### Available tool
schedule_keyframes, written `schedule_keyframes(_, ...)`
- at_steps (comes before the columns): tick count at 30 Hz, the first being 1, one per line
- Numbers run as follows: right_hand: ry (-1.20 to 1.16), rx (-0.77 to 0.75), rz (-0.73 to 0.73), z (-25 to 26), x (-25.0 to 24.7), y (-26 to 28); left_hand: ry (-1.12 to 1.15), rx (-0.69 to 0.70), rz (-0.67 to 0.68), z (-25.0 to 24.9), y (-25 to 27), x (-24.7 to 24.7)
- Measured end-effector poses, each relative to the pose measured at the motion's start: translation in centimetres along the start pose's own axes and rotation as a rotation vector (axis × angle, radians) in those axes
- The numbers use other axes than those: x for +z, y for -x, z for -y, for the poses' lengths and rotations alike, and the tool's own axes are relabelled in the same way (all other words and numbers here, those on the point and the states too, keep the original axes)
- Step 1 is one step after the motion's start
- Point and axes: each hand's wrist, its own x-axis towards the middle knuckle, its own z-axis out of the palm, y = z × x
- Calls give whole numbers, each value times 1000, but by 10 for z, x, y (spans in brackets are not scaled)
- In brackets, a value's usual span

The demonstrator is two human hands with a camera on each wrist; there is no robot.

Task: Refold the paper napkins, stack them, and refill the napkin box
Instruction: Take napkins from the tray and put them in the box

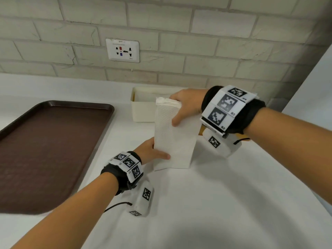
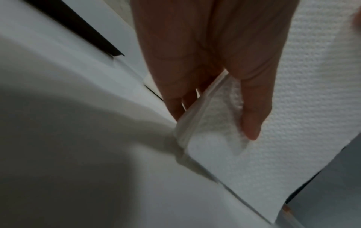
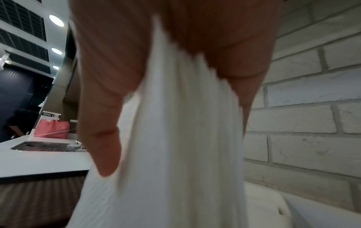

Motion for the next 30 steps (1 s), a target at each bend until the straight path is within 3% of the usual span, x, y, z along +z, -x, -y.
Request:
schedule_keyframes(4,-25,3,2,1,-2,1,61,40,20,0,1,3)
schedule_keyframes(9,-31,-1,-95,-1,-17,7,125,94,-23,-4,1,2)
schedule_keyframes(16,-40,54,71,-7,1,2,80,89,14,0,-3,8)
schedule_keyframes(21,-8,67,-45,-8,-10,8,40,44,40,-6,0,4)
schedule_keyframes(26,-383,170,-162,-50,-25,37,65,58,-54,-13,17,-17)
schedule_keyframes(30,-931,210,-181,-98,27,49,362,162,-109,-14,23,-31)
